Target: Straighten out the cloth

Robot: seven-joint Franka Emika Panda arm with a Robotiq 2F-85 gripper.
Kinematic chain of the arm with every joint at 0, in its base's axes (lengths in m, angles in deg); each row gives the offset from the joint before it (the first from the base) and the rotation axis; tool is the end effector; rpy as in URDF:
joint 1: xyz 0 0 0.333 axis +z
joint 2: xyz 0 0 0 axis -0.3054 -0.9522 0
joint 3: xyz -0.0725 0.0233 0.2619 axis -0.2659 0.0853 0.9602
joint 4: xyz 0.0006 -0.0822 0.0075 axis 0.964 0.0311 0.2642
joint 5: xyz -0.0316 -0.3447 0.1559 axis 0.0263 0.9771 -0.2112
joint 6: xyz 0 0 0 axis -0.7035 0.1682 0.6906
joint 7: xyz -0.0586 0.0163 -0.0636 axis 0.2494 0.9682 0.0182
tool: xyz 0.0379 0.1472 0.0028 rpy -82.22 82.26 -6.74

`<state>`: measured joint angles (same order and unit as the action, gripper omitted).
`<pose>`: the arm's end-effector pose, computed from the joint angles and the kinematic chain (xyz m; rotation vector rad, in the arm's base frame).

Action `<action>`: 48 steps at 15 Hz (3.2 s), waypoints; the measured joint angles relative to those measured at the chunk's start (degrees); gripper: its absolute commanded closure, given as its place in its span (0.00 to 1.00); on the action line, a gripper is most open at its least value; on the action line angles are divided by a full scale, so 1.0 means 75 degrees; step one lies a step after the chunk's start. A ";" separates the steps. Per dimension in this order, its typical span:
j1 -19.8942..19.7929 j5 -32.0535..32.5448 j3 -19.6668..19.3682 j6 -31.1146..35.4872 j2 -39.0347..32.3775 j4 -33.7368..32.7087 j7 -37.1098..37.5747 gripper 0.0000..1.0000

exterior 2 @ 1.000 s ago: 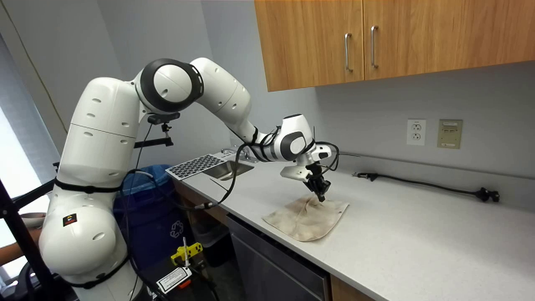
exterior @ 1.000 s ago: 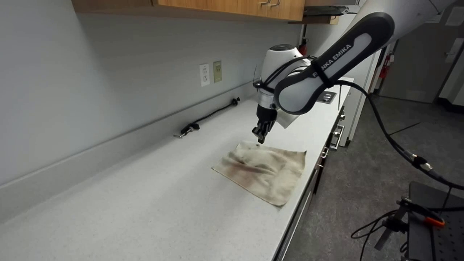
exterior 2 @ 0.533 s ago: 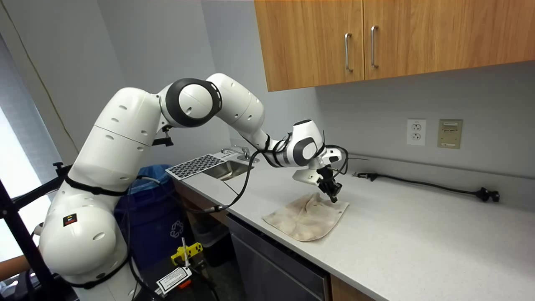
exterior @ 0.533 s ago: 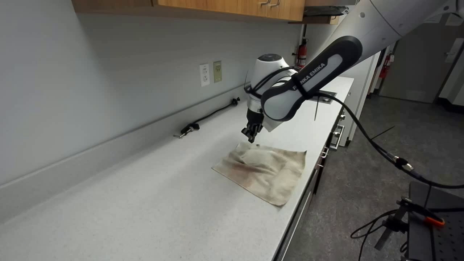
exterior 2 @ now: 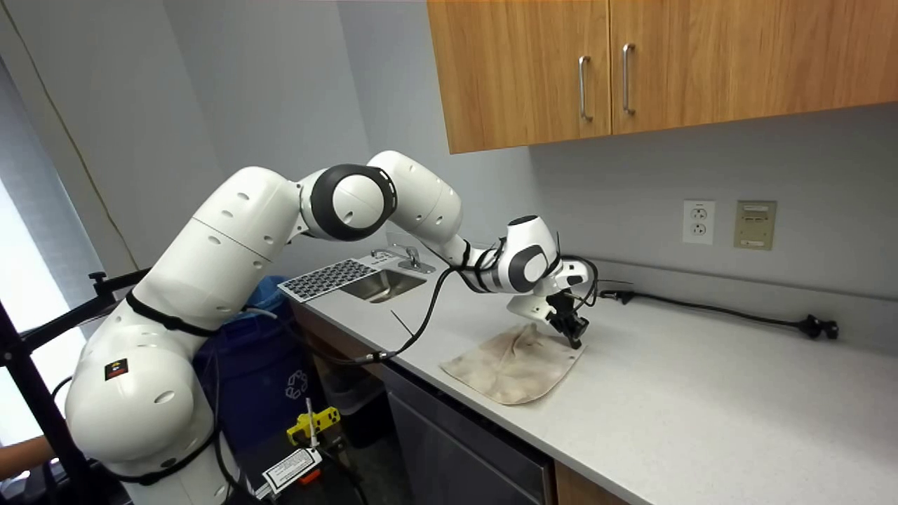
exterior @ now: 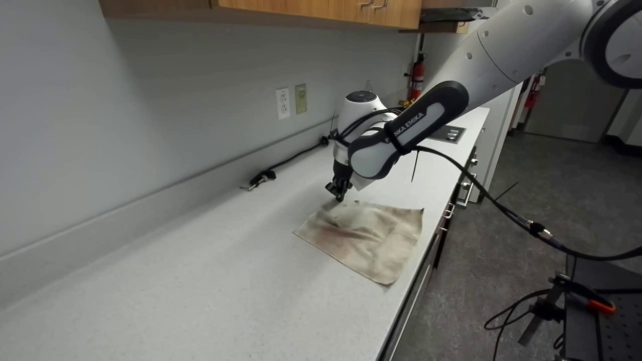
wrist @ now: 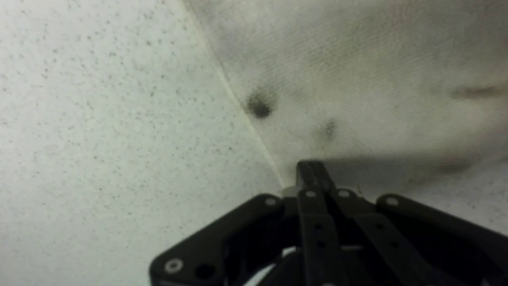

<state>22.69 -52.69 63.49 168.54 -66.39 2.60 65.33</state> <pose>0.7053 -0.0217 0.1170 2.9559 -0.1758 0.4086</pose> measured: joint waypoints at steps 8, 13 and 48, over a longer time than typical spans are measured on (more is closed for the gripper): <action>-0.0089 -0.0230 -0.0250 -0.0278 -0.0477 -0.0754 0.0205 1.00; -0.0200 -0.0230 -0.0564 -0.0318 -0.0595 -0.0885 0.0454 1.00; 0.0418 -0.0077 0.0131 -0.0367 0.4730 0.3920 0.0988 0.79</action>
<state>25.83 -53.27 64.46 165.79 -30.91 32.00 72.74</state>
